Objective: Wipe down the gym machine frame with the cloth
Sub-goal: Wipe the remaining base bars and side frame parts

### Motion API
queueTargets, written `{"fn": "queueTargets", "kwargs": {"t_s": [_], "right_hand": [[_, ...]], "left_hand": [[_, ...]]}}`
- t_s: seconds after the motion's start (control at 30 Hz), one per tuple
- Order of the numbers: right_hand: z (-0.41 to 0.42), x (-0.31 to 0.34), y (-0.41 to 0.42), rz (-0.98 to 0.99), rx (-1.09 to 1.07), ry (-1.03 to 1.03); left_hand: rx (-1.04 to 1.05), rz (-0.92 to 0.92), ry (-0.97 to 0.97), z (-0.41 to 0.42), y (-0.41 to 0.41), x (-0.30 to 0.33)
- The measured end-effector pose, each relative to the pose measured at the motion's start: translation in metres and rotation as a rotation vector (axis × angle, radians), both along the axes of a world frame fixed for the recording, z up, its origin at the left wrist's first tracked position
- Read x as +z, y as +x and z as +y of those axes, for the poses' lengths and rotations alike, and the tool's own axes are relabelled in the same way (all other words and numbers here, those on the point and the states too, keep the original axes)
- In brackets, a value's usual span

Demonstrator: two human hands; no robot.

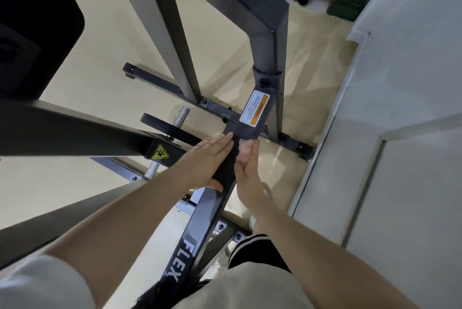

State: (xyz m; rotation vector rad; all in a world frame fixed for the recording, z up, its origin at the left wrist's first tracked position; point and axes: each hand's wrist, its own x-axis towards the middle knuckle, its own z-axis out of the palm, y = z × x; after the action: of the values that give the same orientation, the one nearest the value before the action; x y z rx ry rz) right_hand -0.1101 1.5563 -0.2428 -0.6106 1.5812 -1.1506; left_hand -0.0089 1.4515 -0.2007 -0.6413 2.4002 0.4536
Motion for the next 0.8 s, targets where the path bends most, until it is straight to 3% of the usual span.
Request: {"fn": "queueTargets", "kwargs": {"t_s": [0.2,0.3,0.43,0.67,0.8], "right_hand": [[0.009,-0.006,0.017,-0.053,0.0,0.014],[0.024,-0.006,0.044,-0.064,-0.137,0.006],[0.082,0.008,0.12,-0.175,-0.131,0.086],[0.046,0.009,0.07,0.27,0.096,0.016],[0.069,0.009,0.096,0.875,0.493,0.195]], "left_hand": [[-0.067,-0.059,-0.047,0.035,0.058,0.01],[-0.013,-0.051,-0.059,0.045,0.08,0.017],[0.103,0.009,-0.07,0.049,0.097,0.029],[0.133,0.02,-0.007,0.062,0.106,0.031],[0.26,0.106,0.071,0.052,0.102,0.035]]}}
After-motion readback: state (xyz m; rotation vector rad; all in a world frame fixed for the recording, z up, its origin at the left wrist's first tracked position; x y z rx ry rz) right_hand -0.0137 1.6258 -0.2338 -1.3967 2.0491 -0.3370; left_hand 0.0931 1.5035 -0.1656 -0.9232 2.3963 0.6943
